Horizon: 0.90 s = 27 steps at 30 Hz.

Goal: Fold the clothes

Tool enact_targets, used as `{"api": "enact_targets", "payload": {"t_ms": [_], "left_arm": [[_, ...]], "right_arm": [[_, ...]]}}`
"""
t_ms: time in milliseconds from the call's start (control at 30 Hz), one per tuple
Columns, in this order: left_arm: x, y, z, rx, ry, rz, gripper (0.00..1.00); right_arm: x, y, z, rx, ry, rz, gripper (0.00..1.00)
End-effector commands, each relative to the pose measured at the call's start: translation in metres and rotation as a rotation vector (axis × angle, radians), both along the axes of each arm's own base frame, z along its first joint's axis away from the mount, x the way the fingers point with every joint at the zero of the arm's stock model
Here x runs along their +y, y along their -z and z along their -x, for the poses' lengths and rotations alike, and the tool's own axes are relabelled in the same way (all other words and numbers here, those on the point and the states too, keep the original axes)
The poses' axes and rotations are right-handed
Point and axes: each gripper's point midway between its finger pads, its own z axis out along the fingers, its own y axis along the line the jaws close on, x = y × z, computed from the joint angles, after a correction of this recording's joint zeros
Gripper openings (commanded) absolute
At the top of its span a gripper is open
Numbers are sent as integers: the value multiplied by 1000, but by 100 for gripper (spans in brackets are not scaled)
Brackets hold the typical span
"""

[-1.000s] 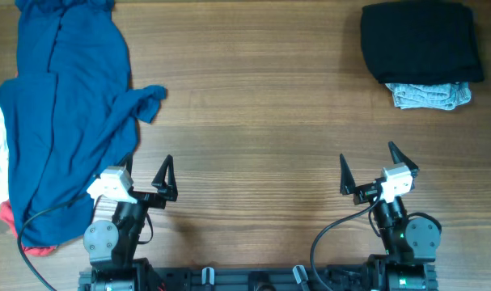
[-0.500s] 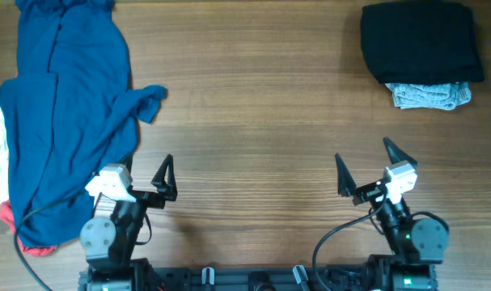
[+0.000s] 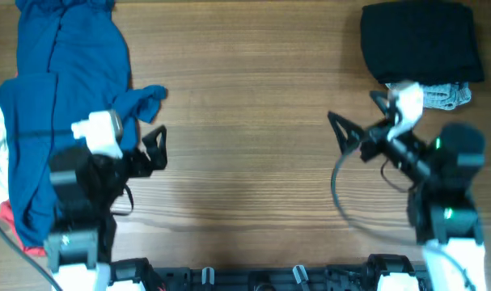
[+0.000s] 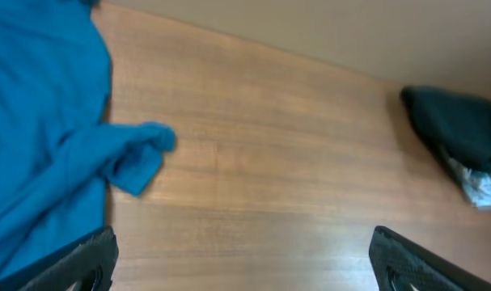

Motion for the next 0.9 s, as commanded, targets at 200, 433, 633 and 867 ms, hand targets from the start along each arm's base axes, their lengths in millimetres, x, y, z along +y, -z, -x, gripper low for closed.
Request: {"api": "enact_targets", "payload": {"t_ms": [200,433,633,867], "left_arm": [[-1,12,-38,182,63,-39,100],[6,37,-48,258,33,-45,100],[50,40,-49,318,-250,1,100],[79,52,-48,362,-356,-45,97]], "right_arm": [[46,-4,-29,221,-347,-217,100],[46,11,-48,295,-320,-284,100],[48,19,-53,310,-285,-257,99],[58,52,-67,353,-78,-84,98]]}}
